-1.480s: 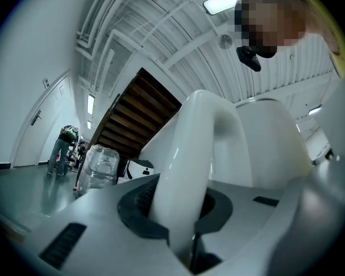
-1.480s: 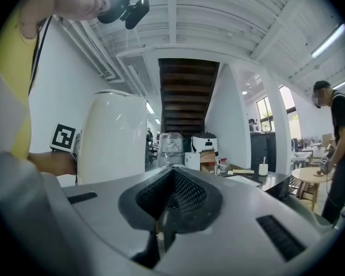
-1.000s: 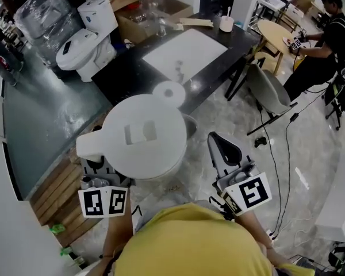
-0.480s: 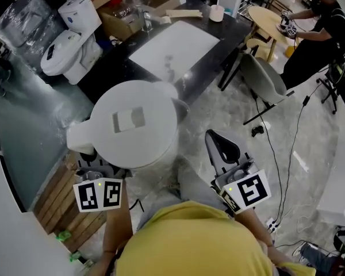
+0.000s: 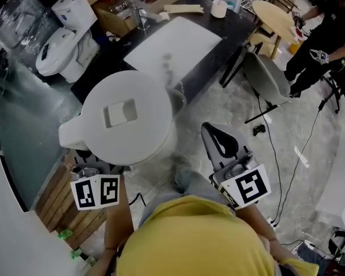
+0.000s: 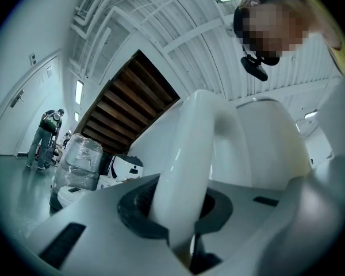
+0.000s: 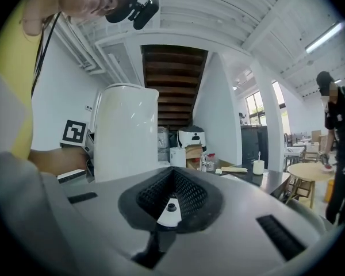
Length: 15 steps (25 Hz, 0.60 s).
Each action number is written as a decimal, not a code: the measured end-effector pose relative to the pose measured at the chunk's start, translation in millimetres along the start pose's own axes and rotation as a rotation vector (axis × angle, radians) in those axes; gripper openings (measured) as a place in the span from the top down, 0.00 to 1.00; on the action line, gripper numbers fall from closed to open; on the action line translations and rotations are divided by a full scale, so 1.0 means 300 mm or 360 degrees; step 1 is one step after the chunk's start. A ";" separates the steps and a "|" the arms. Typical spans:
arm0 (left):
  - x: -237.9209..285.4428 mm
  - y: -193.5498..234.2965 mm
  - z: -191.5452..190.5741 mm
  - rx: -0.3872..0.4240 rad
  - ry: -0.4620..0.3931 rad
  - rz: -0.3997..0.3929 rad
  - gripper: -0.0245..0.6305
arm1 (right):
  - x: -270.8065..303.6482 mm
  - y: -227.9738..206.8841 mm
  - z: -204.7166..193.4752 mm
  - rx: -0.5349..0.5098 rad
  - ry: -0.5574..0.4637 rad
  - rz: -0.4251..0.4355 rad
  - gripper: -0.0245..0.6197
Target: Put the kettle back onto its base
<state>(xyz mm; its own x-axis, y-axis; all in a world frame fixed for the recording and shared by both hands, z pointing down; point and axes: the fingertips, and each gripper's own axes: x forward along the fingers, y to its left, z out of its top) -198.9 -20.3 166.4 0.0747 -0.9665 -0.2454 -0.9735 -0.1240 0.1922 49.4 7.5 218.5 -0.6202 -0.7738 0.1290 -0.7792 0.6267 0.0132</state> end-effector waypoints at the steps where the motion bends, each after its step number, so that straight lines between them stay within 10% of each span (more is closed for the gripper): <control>1: 0.014 0.001 -0.005 0.0005 0.0001 0.0005 0.88 | 0.013 -0.010 -0.004 0.0005 0.0004 0.0008 0.94; 15: 0.182 0.016 -0.052 0.0066 -0.0067 0.0138 0.88 | 0.184 -0.138 -0.024 0.0020 0.0008 0.0202 0.94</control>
<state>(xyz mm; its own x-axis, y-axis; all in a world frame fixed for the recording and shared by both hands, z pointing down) -196.3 -77.1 168.7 -0.0183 -0.9628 -0.2695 -0.9841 -0.0303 0.1750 48.1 -60.4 232.3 -0.7135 -0.6877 0.1340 -0.6954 0.7184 -0.0158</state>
